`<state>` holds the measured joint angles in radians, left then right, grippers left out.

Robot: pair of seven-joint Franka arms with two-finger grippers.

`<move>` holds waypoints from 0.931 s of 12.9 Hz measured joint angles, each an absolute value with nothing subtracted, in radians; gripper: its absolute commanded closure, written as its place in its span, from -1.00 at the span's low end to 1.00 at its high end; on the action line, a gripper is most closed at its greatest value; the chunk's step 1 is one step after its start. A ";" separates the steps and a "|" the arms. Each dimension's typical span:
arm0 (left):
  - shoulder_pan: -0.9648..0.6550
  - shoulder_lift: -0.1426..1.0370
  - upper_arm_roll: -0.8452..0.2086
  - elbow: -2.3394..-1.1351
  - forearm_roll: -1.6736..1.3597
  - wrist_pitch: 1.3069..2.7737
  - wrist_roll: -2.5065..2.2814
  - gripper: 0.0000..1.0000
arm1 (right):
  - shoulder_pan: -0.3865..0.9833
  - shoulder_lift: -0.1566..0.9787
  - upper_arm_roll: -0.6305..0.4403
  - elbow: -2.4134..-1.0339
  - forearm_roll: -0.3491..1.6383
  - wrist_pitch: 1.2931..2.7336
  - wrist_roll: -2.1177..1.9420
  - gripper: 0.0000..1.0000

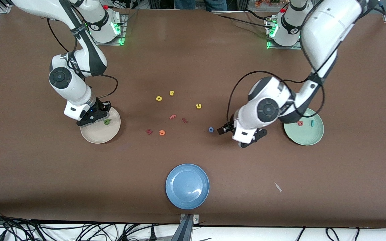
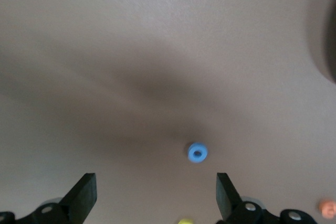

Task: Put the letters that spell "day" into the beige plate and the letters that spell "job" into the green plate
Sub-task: 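Place the pink a and the cyan y on their plates with both grippers, then grasp the blue o and the yellow a with both grippers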

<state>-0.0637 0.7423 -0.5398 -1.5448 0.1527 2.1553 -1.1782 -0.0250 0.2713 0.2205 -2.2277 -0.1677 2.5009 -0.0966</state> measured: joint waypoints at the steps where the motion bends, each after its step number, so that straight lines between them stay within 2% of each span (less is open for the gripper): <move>1: -0.128 0.754 -0.484 -1.544 0.153 2.180 -1.212 -0.99 | -0.025 0.271 0.221 -2.228 -0.168 2.501 -0.096 -0.31; 2: -0.194 0.765 -0.428 -1.543 0.153 2.197 -1.240 -0.88 | -0.024 0.271 0.221 -2.228 -0.168 2.501 -0.096 -0.49; 4: -0.295 0.792 -0.353 -1.542 0.153 2.249 -1.297 -0.85 | -0.024 0.271 0.221 -2.229 -0.167 2.501 -0.092 -0.52; 5: -0.323 0.805 -0.335 -1.541 0.153 2.285 -1.322 -0.75 | -0.024 0.271 0.221 -2.229 -0.167 2.501 -0.083 -0.53; 7: -0.346 0.820 -0.318 -1.532 0.153 2.320 -1.342 -0.41 | -0.024 0.271 0.228 -2.232 -0.166 2.500 -0.032 -0.59; 8: -0.347 0.825 -0.316 -1.520 0.153 2.320 -1.350 -0.35 | -0.024 0.271 0.244 -2.236 -0.165 2.500 0.016 -0.64; 10: -0.347 0.840 -0.311 -1.496 0.153 2.320 -1.351 -0.10 | -0.010 0.272 0.301 -2.248 -0.165 2.500 0.163 -0.66; 12: -0.348 0.852 -0.311 -1.486 0.153 2.320 -1.352 -0.07 | 0.061 0.272 0.323 -2.256 -0.165 2.500 0.331 -0.66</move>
<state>-0.3475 0.8520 -0.3106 -1.4862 0.1527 2.3203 -1.3516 0.0614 0.2723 0.3225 -2.2555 -0.1652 2.5001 0.3315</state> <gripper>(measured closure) 0.445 0.172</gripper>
